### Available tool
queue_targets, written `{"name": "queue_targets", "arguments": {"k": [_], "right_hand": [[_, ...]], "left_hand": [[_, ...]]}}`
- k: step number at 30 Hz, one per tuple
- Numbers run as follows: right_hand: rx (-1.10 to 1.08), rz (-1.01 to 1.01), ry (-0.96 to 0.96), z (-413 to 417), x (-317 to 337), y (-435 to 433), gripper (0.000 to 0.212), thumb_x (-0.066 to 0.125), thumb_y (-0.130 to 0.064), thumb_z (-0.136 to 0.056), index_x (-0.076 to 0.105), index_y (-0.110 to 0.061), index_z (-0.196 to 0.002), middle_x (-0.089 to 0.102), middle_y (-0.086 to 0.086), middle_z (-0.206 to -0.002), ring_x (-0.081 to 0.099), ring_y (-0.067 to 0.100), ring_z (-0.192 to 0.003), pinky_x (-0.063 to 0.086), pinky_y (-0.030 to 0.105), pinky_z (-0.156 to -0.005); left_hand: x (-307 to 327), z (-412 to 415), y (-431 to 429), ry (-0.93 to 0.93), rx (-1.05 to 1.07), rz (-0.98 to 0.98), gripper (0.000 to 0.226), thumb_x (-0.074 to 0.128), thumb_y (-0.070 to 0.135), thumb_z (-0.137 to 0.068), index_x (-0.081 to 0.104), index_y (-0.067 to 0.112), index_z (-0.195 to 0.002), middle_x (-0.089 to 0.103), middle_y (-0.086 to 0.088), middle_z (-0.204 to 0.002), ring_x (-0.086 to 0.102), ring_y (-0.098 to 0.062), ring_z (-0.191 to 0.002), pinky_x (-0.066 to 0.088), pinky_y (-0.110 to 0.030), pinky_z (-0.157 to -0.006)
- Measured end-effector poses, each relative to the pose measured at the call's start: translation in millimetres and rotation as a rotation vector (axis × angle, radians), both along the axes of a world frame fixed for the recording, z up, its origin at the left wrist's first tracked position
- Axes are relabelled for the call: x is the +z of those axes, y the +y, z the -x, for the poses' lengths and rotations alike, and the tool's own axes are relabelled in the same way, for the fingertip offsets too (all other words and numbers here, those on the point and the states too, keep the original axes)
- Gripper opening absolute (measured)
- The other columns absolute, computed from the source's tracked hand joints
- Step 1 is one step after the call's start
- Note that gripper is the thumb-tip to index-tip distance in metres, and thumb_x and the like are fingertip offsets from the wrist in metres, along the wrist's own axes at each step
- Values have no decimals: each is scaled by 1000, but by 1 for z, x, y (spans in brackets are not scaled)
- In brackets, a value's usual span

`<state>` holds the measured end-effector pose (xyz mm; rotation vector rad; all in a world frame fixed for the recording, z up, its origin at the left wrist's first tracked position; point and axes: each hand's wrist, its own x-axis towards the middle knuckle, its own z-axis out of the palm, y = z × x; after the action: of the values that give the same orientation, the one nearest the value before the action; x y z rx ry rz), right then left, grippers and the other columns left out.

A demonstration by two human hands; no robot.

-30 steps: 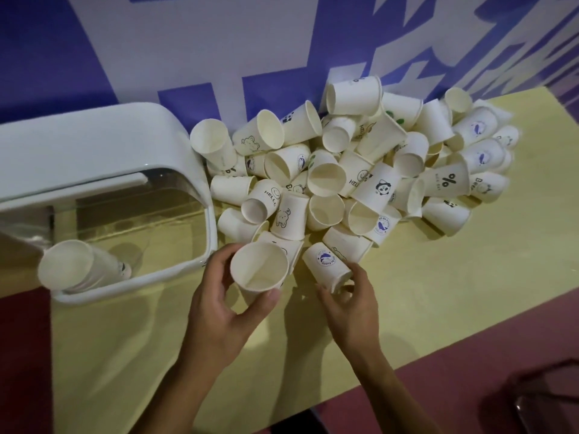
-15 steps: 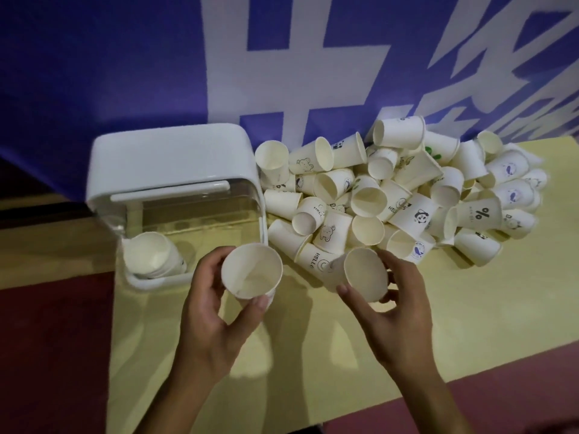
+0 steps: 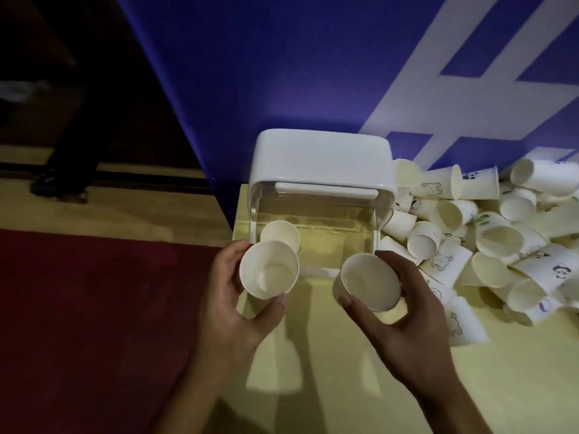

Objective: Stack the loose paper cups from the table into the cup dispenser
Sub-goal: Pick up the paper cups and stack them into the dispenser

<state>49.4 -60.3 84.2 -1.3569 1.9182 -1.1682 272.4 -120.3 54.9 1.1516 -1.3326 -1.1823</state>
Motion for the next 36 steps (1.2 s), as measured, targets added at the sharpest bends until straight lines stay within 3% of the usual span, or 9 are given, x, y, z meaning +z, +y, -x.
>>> {"name": "queue_targets", "arguments": {"k": [3,8,12,17,21,23,28,36], "right_hand": [[29,-21,9,-9,-5,-6,72,82,-61,-68,63,-30,-129,67,-21,-126,61,-1,-118,46,13,-94],[30,-52,43,-13,-9,-14,72,85,-57,-67,62,-33,-131,65,-22,-129,59,-1,-119,48,21,-95],[24,-79,27,-11,-12,-17,72,83,-62,-65,61,-38,-129,65,-26,-127,59,-3,-118,47,18,-93],[2,-103,7,-5,-13,-20,73,78,-69,-64,62,-37,-128,64,-29,-127,58,-6,-117,42,3,-88],[-6,-116,16,-3,-15,-23,74,77,-70,-63,62,-38,-128,65,-26,-126,59,-5,-117,44,10,-88],[-10,-119,9,-3,-16,-25,74,77,-71,-62,62,-39,-127,65,-27,-125,58,-6,-116,45,14,-87],[0,-121,7,-7,-17,-30,68,78,-69,-63,59,-44,-124,60,-36,-126,56,-12,-115,44,11,-86],[8,-103,15,-12,-19,-42,76,83,-67,-64,61,-37,-130,62,-31,-129,60,-4,-116,50,23,-92]], "left_hand": [[-1,-4,-15,20,16,8,76,83,30,-71,50,39,-139,61,1,-138,62,-27,-127,52,-30,-101],[-1,8,-52,-91,14,14,78,83,39,-69,54,20,-140,65,3,-132,65,-21,-121,57,-35,-97],[-13,16,-68,-169,-19,14,73,86,32,-73,54,23,-139,65,8,-129,65,-18,-120,57,-41,-96],[-28,17,-75,-318,-41,-14,77,84,44,-74,53,27,-142,64,14,-131,62,-6,-121,51,-20,-94],[-44,16,-75,-407,-40,-14,79,91,38,-76,54,24,-144,63,9,-137,59,-6,-125,49,-18,-98],[-51,15,-76,-453,-55,7,79,91,36,-76,54,23,-144,62,9,-140,57,-5,-127,44,-10,-99],[-61,17,-80,-547,-93,-1,81,91,39,-76,54,21,-145,54,7,-147,47,1,-130,29,3,-98],[-68,15,-82,-535,-137,-152,86,89,47,-75,45,35,-148,56,14,-145,51,-5,-126,32,-2,-82]]}}
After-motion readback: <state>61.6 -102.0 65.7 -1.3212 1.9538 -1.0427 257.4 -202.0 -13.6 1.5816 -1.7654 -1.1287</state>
